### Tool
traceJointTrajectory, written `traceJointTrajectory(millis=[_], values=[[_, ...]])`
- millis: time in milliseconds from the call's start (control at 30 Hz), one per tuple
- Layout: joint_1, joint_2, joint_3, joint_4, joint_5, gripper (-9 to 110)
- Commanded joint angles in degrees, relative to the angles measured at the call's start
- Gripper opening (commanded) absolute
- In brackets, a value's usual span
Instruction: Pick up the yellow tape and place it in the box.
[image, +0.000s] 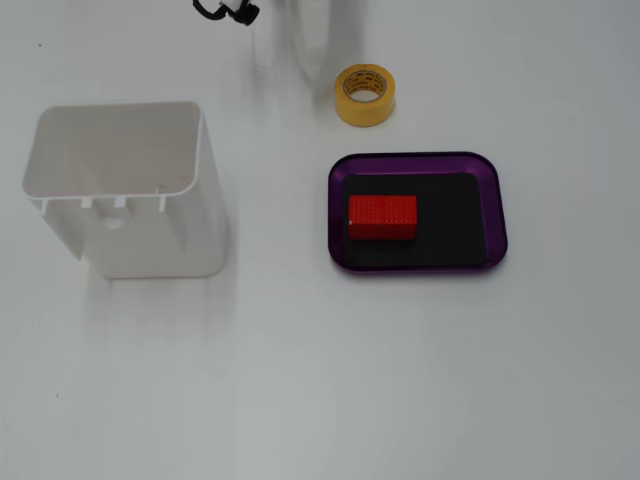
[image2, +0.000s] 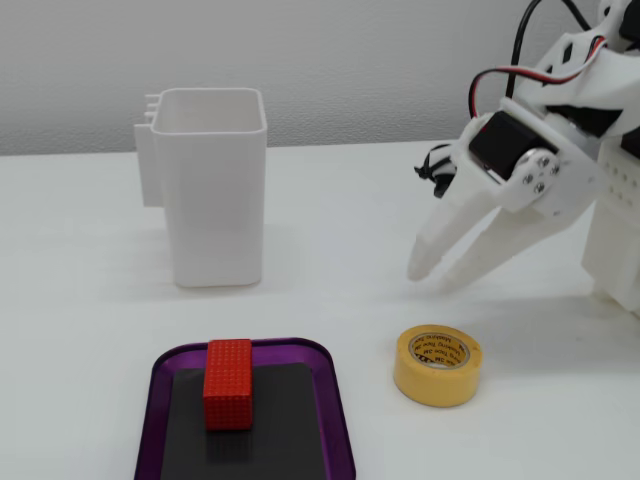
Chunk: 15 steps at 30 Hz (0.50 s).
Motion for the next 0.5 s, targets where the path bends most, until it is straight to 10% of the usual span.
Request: traceJointTrajectory(millis=[0,467], values=[[-0.4,-16.0,-13.8,0.0,-0.5,10],[-13.0,-51.9,-27.0,0.4,-0.3,12]])
